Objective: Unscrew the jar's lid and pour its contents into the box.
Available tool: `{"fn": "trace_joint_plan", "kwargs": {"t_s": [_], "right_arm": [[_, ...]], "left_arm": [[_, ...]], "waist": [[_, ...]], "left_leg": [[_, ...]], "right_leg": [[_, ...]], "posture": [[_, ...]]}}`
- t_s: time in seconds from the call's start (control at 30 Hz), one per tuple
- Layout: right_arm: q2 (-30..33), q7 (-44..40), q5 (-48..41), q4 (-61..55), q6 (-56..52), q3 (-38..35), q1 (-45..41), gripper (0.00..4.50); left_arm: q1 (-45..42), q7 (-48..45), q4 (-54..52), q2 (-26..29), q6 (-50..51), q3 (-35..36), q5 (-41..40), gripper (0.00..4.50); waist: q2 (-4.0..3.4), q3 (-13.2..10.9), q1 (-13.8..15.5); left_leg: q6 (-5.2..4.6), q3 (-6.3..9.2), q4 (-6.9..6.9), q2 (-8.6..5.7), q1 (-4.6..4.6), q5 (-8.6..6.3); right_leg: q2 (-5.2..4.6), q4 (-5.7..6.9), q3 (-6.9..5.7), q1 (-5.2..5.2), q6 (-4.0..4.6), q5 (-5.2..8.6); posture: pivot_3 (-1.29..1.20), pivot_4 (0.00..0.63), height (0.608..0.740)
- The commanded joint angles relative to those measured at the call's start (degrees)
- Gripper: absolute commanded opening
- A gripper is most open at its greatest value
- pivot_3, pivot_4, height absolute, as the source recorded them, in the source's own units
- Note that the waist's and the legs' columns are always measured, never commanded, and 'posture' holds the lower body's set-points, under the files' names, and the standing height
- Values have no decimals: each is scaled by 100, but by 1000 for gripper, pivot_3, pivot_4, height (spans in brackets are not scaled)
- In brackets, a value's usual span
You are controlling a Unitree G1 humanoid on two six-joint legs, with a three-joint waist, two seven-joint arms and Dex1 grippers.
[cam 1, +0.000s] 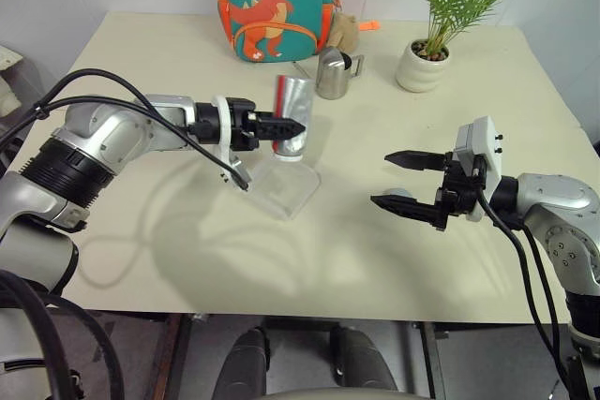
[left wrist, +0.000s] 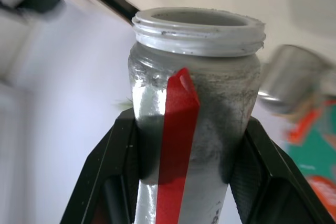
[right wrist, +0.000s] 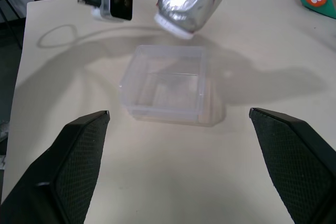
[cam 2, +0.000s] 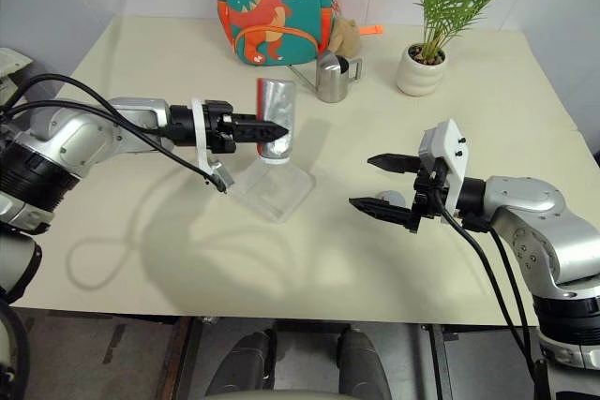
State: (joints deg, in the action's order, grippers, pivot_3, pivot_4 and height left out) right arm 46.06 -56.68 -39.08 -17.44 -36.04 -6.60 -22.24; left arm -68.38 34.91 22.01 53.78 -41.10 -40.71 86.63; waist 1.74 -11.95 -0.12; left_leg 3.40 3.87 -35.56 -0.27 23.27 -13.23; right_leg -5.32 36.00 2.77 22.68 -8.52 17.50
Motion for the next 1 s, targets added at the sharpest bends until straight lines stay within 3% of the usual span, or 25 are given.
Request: {"fn": "trace_joint_plan", "kwargs": {"t_s": [0.03,0.13,0.27,0.37,0.5,0.7,0.87,1.0], "right_arm": [[39,-108,19,5,134,-80,-132,4487],[62,-134,15,-8,115,-125,-112,4487],[94,-194,30,30,116,-152,-112,4487],[103,-247,56,65,107,-144,-138,4487],[68,-317,119,202,130,-54,-281,4487],[-32,-527,115,405,231,-35,-443,4487],[-111,-751,32,552,375,-131,-512,4487],[-133,-759,90,610,444,-116,-552,4487]], "left_arm": [[289,-1084,394,-136,-273,812,-1871,1849],[747,-2458,667,-326,-67,1473,-3667,1849],[1807,-4234,69,-706,1232,2670,-6397,1849],[2455,-4946,-612,-1071,2359,3456,-7759,1849],[3233,-5174,-1512,-1605,4317,4683,-9374,1849],[3618,-4991,-2389,-2037,6219,5819,-10723,1849],[3489,-4688,-2489,-2262,7605,6469,-11608,1849],[3368,-4791,-2459,-2040,7938,6268,-11495,1849]], "waist": [[-1,1,6],[-1,1,5],[-4,2,-18],[-3,2,-18],[-1,4,-17],[3,6,-11],[6,7,-2],[6,7,-4]], "left_leg": [[0,0,-3,0,0,0],[0,0,-13,0,1,0],[-1,-4,-17,1,-2,0],[-1,-3,-22,5,-3,-1],[-2,1,-47,4,-2,-2],[-1,8,-56,4,-17,1],[-1,9,-55,2,-20,2],[-1,9,-51,2,-18,2]], "right_leg": [[-1,0,0,0,0,0],[-1,2,0,-1,0,0],[-1,10,6,-2,0,0],[1,36,6,-1,2,0],[1,43,5,-5,2,0],[4,45,6,-13,7,-4],[3,38,6,-21,5,-6],[3,29,5,-18,5,-6]], "posture": [[0,150,740],[0,150,740],[0,150,740],[0,150,740],[0,150,740],[0,150,740],[0,150,740],[0,150,740]]}}
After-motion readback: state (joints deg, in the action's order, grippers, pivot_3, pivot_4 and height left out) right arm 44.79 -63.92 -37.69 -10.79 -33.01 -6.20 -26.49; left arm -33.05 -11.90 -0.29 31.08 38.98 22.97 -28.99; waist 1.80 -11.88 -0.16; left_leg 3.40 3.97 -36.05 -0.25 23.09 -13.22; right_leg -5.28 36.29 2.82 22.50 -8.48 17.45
